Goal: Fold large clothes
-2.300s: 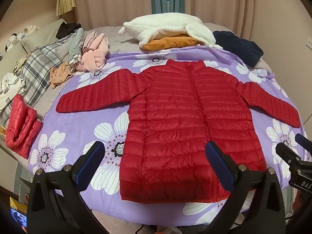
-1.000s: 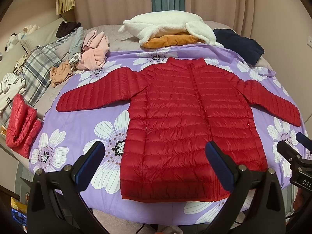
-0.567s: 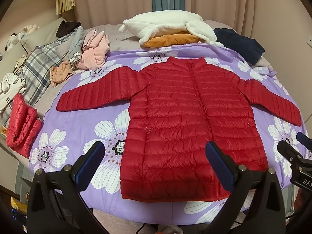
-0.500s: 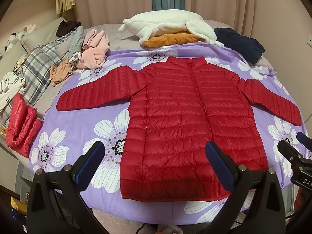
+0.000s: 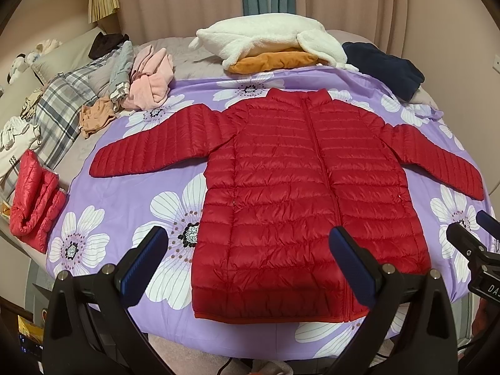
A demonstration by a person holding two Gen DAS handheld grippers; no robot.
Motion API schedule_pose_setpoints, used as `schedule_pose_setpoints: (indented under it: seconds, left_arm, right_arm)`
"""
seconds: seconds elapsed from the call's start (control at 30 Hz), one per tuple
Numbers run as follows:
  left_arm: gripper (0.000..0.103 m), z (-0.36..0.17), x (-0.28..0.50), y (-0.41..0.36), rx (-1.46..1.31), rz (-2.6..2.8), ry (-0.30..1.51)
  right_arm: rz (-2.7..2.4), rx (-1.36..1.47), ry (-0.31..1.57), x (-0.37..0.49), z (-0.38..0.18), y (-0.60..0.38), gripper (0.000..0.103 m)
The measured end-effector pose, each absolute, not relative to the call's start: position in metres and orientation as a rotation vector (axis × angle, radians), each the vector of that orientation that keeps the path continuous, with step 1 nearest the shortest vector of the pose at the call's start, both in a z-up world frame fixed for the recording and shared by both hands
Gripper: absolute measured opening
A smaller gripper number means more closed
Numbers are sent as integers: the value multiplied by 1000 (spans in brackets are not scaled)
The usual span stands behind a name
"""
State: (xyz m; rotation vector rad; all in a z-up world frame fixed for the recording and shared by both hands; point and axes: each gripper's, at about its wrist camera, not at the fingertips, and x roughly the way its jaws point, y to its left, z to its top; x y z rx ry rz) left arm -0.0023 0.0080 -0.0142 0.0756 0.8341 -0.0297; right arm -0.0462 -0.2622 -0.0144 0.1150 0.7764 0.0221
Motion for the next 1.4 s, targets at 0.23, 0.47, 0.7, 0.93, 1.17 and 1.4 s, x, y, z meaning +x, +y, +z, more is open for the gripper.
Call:
schedule_pose_setpoints:
  seconds: [0.23,0.47,0.7,0.93,1.17,1.4]
  left_arm:
    - [103,-17,3,1,84,-39,848]
    - [103,-40,31,8,-50,-112,965]
    - [103,-91,64,25,-307,-173,1139]
    - [103,-120,81,20,-445,-237,1256]
    - [103,-115,96,-1,-395,-278,1238]
    - [103,-110,112,-14,-337,-269,1230]
  right_arm:
    - [13,127,787,-44,-18,-266,103]
    - [27,285,808,-34,-39,-298,103]
    - [-86,579,805,-29,-78,-387,103]
    - [-254,738,755,-31,-106,-466,103]
    - [-247,998,649,-14,-131,-521,103]
    - [-260,1191,481,-2,-149,-564,103]
